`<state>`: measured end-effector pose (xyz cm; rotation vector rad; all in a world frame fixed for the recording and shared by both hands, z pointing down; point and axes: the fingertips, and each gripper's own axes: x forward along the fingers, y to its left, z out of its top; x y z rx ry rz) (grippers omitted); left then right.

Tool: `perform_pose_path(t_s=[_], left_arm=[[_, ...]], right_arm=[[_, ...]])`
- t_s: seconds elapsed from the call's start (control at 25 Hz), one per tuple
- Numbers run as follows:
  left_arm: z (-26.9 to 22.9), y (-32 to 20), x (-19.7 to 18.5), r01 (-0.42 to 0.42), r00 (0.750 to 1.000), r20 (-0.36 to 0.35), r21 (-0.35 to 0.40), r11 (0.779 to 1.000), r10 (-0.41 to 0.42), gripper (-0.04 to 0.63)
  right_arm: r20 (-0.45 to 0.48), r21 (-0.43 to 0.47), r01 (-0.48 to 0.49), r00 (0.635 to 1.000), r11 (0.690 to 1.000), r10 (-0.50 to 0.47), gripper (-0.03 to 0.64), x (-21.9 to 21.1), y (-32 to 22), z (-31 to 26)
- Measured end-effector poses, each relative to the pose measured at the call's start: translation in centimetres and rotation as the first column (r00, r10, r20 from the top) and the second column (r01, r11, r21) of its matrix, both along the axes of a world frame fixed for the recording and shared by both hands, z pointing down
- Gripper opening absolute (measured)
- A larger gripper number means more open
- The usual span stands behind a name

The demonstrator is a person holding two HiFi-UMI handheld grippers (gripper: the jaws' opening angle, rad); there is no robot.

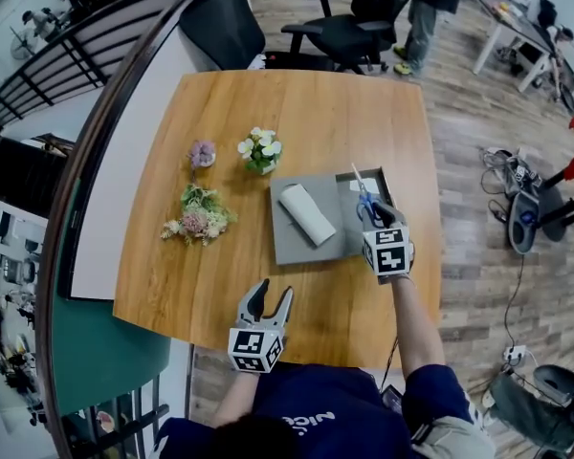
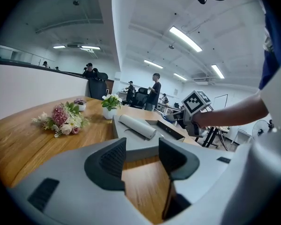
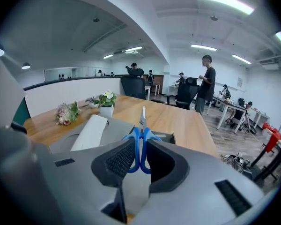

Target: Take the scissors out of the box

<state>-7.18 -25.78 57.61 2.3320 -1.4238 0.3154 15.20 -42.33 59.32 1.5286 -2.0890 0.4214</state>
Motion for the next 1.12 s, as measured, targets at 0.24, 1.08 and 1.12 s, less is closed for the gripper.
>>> perform_pose_path(t_s=[0.24, 1.08, 1.12], left_arm=[[-0.8, 0.7, 1.0, -0.025, 1.0, -0.01, 0.026, 0.999, 0.025, 0.219], [-3.3, 1.6, 2.1, -0.06, 0.995, -0.07, 0.106, 0.993, 0.068, 0.219], [-3.4, 1.7, 2.2, -0.062, 0.995, -0.077, 0.108, 0.992, 0.071, 0.219]], right_arm=[[0.026, 0.104, -0.025, 0.999, 0.994, 0.022, 0.094, 0.3, 2.7, -3.6], [0.088, 0.342, -0.058, 0.996, 0.938, 0.029, 0.095, -1.4, 13.4, -10.9], [0.089, 0.346, -0.061, 0.996, 0.936, 0.032, 0.095, -1.4, 14.0, -10.8]])
